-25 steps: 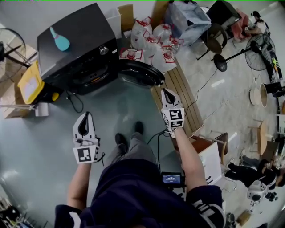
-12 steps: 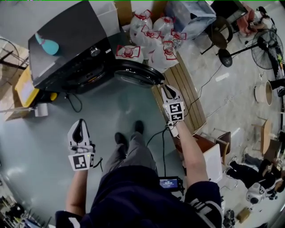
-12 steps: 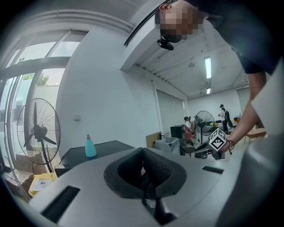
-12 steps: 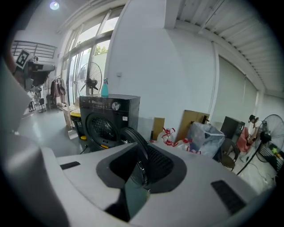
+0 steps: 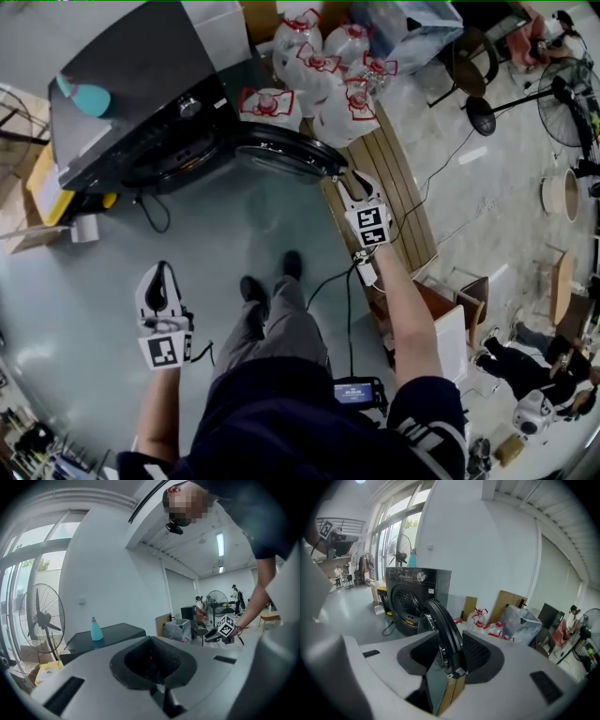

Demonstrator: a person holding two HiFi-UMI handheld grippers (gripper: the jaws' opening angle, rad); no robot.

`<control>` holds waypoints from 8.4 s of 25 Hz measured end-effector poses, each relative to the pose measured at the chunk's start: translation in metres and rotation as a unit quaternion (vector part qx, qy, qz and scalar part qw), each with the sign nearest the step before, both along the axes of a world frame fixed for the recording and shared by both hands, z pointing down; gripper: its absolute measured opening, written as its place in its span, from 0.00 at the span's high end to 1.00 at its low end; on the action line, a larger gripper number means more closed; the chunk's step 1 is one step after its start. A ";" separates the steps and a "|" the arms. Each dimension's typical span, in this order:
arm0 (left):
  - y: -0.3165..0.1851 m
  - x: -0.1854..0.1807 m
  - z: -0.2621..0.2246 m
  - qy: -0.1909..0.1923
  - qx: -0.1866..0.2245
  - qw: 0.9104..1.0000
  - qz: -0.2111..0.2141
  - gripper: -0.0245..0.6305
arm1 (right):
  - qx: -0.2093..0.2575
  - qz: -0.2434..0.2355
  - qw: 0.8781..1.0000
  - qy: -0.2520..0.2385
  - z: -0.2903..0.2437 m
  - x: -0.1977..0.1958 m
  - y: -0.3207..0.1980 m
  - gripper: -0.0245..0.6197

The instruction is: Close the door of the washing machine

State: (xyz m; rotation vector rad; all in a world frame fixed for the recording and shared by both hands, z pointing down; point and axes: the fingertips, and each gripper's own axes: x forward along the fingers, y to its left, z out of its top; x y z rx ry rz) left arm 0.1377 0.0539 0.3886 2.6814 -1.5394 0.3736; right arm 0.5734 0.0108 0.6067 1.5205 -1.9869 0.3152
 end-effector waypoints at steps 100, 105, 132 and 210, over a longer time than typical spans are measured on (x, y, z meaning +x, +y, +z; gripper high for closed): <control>0.035 -0.046 0.114 -0.083 -0.071 0.988 -0.108 0.93 | -0.202 -0.119 0.972 0.015 0.257 -0.028 0.048 0.83; 0.039 -0.066 0.109 -0.078 -0.060 0.989 -0.111 0.93 | -0.208 -0.118 0.971 0.017 0.257 -0.062 0.068 0.83; 0.044 -0.180 0.146 -0.036 -0.050 0.997 -0.036 0.93 | -0.266 0.022 0.963 -0.018 0.265 -0.236 0.134 0.83; -0.063 -0.521 0.175 -0.028 -0.066 0.996 -0.060 0.93 | -0.274 0.214 0.912 -0.217 0.281 -0.705 -0.076 0.68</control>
